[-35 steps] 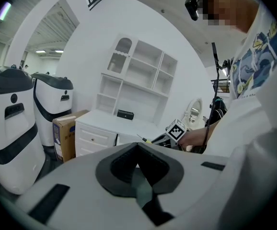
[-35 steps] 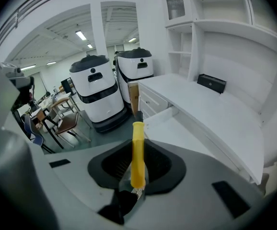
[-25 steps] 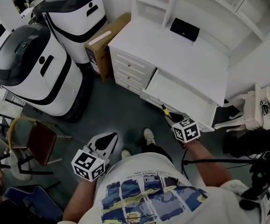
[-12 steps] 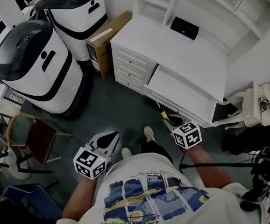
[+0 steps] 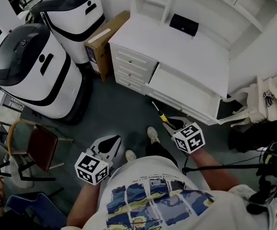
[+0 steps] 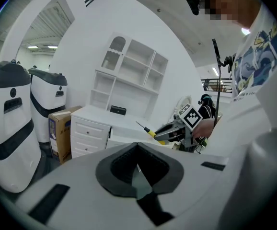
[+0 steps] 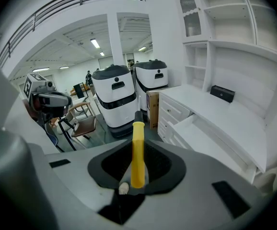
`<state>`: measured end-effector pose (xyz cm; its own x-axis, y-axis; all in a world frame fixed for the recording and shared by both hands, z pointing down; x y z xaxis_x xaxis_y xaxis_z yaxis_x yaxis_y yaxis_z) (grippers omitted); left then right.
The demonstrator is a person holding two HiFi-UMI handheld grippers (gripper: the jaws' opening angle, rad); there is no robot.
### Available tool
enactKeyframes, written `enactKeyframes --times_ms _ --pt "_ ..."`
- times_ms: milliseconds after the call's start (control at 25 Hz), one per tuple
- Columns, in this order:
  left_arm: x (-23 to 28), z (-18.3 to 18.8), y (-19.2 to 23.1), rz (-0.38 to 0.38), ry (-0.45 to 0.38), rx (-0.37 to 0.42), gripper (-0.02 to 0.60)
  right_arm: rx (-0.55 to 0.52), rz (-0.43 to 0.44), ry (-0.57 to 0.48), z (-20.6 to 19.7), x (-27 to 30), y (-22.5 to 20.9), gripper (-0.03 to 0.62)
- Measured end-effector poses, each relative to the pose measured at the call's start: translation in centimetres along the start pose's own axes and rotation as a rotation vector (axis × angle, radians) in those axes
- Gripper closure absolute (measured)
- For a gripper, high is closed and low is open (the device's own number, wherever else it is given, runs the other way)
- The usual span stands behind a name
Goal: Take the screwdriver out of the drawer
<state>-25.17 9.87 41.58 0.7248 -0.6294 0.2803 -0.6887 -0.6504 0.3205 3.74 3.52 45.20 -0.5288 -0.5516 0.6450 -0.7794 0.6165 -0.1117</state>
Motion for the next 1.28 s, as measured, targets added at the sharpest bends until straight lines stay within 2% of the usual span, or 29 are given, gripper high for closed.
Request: enactKeyframes --times_ms 1280 --pt "-0.4 -1.0 0.0 -0.022 0.015 -0.012 0.568 -0.023 0.008 -0.012 -0.1 0.4 1.7 0.501"
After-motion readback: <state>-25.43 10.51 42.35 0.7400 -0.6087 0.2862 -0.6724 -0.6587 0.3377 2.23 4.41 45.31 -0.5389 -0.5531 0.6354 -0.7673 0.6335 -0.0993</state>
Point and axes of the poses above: the fingertips, and each gripper's own axes: x forward along the fingers, y to its left, z out of its top, the point moved 8 cm from there along -x, backward along the fingers, and after that the axes turned 6 degrees about -y, right-handed, at the moved point
